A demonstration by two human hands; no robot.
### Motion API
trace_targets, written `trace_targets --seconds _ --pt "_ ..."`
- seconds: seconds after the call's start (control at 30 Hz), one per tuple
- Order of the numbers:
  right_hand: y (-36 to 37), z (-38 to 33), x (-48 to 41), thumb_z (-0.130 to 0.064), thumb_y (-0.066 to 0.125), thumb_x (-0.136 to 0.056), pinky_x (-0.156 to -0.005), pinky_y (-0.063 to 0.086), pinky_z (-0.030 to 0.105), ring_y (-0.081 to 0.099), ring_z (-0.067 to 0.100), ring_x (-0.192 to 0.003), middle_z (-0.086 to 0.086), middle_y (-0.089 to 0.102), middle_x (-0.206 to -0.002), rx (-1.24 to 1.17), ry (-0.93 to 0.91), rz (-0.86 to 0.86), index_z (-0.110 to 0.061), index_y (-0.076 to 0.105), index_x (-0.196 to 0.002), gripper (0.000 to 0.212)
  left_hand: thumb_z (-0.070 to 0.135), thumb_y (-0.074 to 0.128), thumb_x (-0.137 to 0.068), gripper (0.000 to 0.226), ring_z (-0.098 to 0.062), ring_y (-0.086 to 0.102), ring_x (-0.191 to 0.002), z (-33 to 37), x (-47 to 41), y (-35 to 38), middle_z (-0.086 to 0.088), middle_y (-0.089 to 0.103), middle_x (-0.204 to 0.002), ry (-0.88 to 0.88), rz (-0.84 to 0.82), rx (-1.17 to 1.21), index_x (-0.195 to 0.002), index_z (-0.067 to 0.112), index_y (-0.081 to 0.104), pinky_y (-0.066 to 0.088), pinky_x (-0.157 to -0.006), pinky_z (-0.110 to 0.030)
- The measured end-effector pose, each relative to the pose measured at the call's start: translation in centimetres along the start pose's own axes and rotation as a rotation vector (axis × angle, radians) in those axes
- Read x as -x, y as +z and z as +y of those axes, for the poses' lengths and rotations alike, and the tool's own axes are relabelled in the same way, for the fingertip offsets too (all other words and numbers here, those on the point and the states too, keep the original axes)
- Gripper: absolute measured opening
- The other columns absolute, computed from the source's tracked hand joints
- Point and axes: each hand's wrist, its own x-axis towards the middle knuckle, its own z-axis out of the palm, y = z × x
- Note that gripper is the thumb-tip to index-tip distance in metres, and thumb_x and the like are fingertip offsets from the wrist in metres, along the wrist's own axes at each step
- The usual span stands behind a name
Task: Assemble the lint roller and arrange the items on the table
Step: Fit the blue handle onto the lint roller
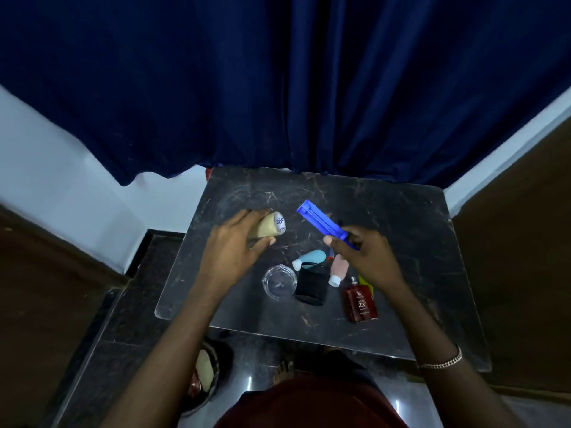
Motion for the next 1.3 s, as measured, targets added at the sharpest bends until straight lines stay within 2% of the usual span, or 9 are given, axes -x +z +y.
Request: trace_targets --seconds 0.1,0.27,0.4,0.47,0.67,0.87,1.0,1.17,1.3 --pt "3.1 -2.0 -1.2 -0.057 0.069 -0.084 -0.067 0.055 0.036 0.070 0.022 -0.070 0.005 0.070 -0.072 -0.040 -0.004 -0.070 -0.030 0.073 -0.094 0.029 0.041 0.080 -0.083 0.050 -0.016 0.069 -0.098 -2.2 2.3 -2.1 0.012 0.067 -0.118 -0.094 0.042 -0.011 -0.128 0.032 0.060 0.057 -0.082 -0.036" --pt "9.6 -5.6 -2.9 -0.054 0.072 -0.082 -0.056 0.044 0.021 0.058 0.001 -0.053 -0.005 0.066 -0.061 -0.167 -0.036 -0.271 -0.027 0.074 -0.096 0.030 0.041 0.079 -0.084 0.049 -0.022 0.069 -0.103 -5.4 7.7 -6.4 0.009 0.066 -0.117 -0.277 0.110 -0.076 -0.128 0.031 0.061 0.057 -0.083 -0.043" --pt "15.4 -8.6 -3.0 -0.054 0.073 -0.082 -0.053 0.047 0.019 0.059 0.002 -0.053 0.003 0.068 -0.066 -0.196 -0.090 -0.440 -0.022 0.071 -0.092 0.034 0.046 0.075 -0.086 0.049 -0.019 0.068 -0.106 -7.4 12.5 -9.6 0.010 0.066 -0.120 -0.441 0.186 -0.153 -0.131 0.033 0.060 0.057 -0.084 -0.040" --pt "18.0 -10.0 -2.8 -0.055 0.073 -0.081 -0.051 0.045 0.016 0.056 -0.001 -0.050 0.000 0.065 -0.061 -0.210 -0.121 -0.503 -0.021 0.071 -0.091 0.035 0.048 0.073 -0.088 0.049 -0.019 0.067 -0.108 -8.0 15.0 -10.7 0.010 0.066 -0.122 -0.506 0.224 -0.177 -0.132 0.031 0.060 0.056 -0.084 -0.037" --pt "25.0 -13.6 -1.2 -0.058 0.070 -0.081 -0.052 0.046 0.021 0.057 -0.002 -0.048 -0.003 0.066 -0.061 -0.167 -0.236 -0.708 -0.022 0.071 -0.091 0.037 0.043 0.075 -0.089 0.050 -0.019 0.067 -0.110 -9.0 22.1 -12.8 0.008 0.066 -0.126 -0.730 0.322 -0.212 -0.134 0.027 0.061 0.053 -0.085 -0.032" --pt "30.2 -15.3 0.4 -0.064 0.069 -0.081 -0.054 0.048 0.032 0.056 0.000 -0.047 -0.003 0.067 -0.060 -0.096 -0.304 -0.851 -0.025 0.070 -0.090 0.040 0.042 0.075 -0.089 0.051 -0.019 0.067 -0.111 -9.2 26.5 -13.4 0.007 0.066 -0.128 -0.892 0.388 -0.218 -0.135 0.024 0.062 0.055 -0.087 -0.039" --pt "32.2 -15.8 1.1 -0.066 0.068 -0.080 -0.053 0.048 0.029 0.058 -0.001 -0.047 -0.005 0.066 -0.059 -0.081 -0.317 -0.906 -0.028 0.070 -0.088 0.039 0.042 0.074 -0.090 0.051 -0.019 0.065 -0.111 -9.6 27.9 -12.9 0.007 0.065 -0.127 -0.957 0.397 -0.231 -0.136 0.025 0.060 0.055 -0.085 -0.041" --pt "34.0 -15.6 2.2 -0.060 0.069 -0.082 -0.046 0.046 0.024 0.056 0.003 -0.044 -0.001 0.064 -0.056 -0.064 -0.264 -0.921 -0.025 0.069 -0.087 0.036 0.044 0.073 -0.090 0.049 -0.020 0.067 -0.106 -10.5 29.2 -11.1 0.006 0.065 -0.120 -1.021 0.405 -0.189 -0.134 0.027 0.061 0.056 -0.082 -0.041" --pt "36.7 -13.8 3.9 -0.057 0.067 -0.085 -0.048 0.045 0.031 0.054 0.009 -0.045 0.004 0.062 -0.055 -0.060 -0.166 -0.924 -0.018 0.066 -0.083 0.039 0.048 0.071 -0.091 0.048 -0.022 0.066 -0.103 -12.5 30.5 -8.2 0.005 0.063 -0.118 -1.083 0.379 -0.123 -0.133 0.028 0.061 0.055 -0.079 -0.040"
